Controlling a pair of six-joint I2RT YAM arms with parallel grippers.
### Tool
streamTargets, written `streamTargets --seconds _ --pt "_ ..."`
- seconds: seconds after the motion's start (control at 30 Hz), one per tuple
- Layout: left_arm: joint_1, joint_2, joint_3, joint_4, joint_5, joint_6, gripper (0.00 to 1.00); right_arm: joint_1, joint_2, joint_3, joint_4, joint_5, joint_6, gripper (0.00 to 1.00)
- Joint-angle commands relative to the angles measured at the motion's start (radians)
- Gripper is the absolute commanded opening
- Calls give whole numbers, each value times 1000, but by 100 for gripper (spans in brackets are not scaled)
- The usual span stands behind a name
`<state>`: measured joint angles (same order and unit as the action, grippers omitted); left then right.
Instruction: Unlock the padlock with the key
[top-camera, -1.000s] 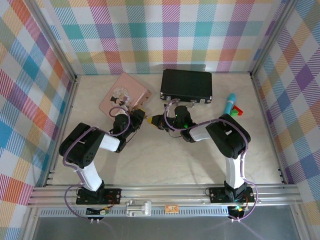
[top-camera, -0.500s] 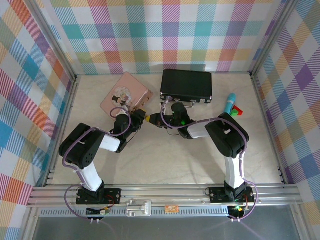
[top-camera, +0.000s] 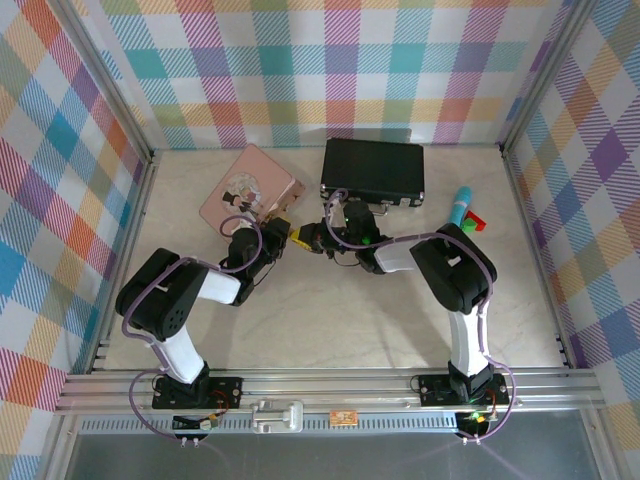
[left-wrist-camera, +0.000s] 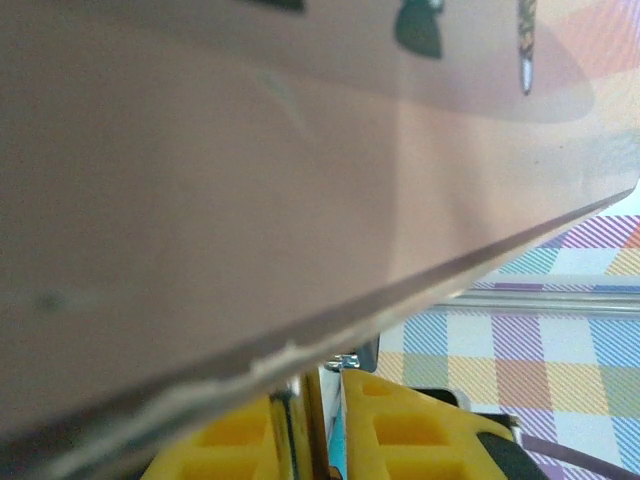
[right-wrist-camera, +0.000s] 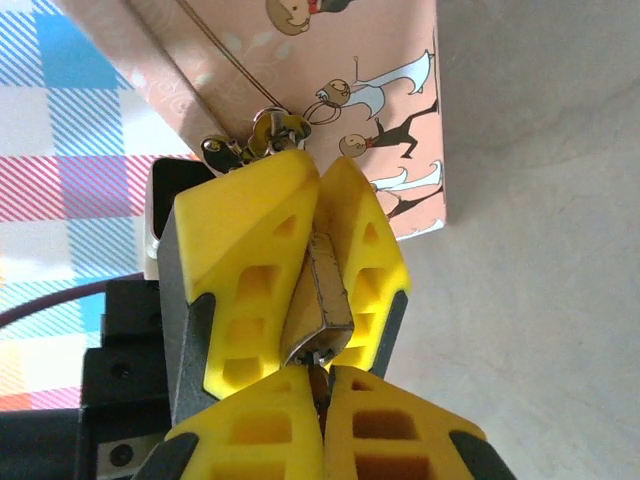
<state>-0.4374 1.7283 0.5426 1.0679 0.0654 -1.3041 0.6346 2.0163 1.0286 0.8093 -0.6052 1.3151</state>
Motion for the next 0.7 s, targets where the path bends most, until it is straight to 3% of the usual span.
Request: streamTargets --seconds 0.0,0.1,0.2,0.33,0.57,0.67 --pt "-57 -38 -29 25 94 40 0 -19 50 30 358 -28 415 0" --pt "-57 -21 -52 119 90 52 0 8 110 28 600 38 872 0" --pt "-55 21 -61 211 81 47 0 55 20 -46 599 175 1074 0" --pt "-58 79 -60 279 56 41 0 102 -64 -82 598 374 1216 0" --pt "-55 117 -14 286 113 114 0 139 -58 -98 599 445 1329 0" --pt "-51 128 11 287 132 134 0 140 -45 -62 600 422 1340 0"
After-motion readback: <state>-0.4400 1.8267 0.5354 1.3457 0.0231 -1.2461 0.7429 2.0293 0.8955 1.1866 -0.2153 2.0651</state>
